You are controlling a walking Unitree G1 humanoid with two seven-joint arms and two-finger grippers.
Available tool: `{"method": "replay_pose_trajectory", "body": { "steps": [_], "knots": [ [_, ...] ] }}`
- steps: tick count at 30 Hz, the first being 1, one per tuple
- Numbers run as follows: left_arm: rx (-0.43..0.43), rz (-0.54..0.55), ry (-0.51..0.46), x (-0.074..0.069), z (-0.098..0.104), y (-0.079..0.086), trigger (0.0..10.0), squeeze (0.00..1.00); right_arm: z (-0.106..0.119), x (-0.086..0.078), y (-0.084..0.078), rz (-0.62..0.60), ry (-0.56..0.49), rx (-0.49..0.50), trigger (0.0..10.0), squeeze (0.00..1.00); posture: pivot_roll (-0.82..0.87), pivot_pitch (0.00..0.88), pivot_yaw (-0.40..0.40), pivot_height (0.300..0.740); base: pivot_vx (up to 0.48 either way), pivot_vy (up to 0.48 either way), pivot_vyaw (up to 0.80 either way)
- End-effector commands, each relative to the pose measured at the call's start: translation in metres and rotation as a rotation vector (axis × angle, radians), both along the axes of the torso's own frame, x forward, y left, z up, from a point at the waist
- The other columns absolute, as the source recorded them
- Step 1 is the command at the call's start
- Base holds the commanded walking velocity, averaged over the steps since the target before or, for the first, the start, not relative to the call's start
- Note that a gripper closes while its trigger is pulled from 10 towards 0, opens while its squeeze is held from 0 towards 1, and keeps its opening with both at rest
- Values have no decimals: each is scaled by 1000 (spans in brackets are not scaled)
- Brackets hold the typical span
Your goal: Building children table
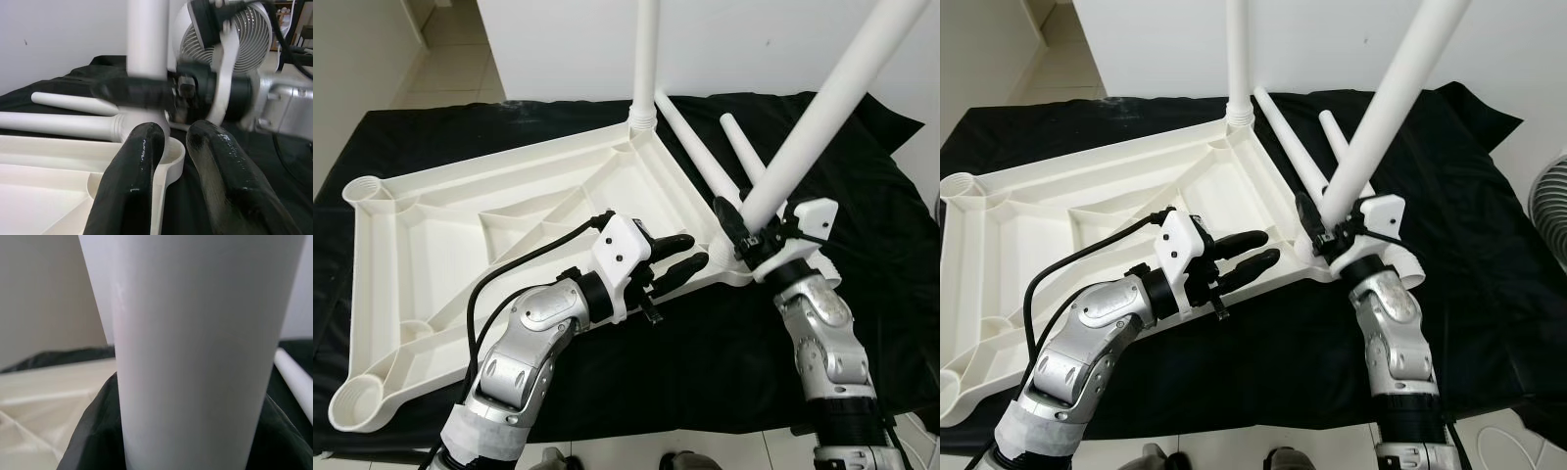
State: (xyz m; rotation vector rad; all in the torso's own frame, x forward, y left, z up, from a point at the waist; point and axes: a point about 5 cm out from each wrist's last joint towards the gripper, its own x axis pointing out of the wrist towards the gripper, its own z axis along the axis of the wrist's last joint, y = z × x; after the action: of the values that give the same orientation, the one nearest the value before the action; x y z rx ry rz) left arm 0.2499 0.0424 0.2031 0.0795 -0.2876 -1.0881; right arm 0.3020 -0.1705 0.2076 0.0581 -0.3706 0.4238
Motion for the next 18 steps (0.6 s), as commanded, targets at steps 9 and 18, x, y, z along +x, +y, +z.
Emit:
{"method": "replay_pose_trajectory", "body": {
  "steps": [9, 18],
  "knots": [
    [-52, 4, 1, 8, 14, -14, 10000, 1000, 11, 15, 2, 12, 76, -201, 10000, 0, -124, 81, 44, 740, 0, 0, 0],
    [-86, -5, 8, 16, 28, -19, 10000, 1000, 7, 20, 7, 46, 105, -251, 10000, 0, -112, 60, 35, 740, 0, 0, 0]
  ]
}}
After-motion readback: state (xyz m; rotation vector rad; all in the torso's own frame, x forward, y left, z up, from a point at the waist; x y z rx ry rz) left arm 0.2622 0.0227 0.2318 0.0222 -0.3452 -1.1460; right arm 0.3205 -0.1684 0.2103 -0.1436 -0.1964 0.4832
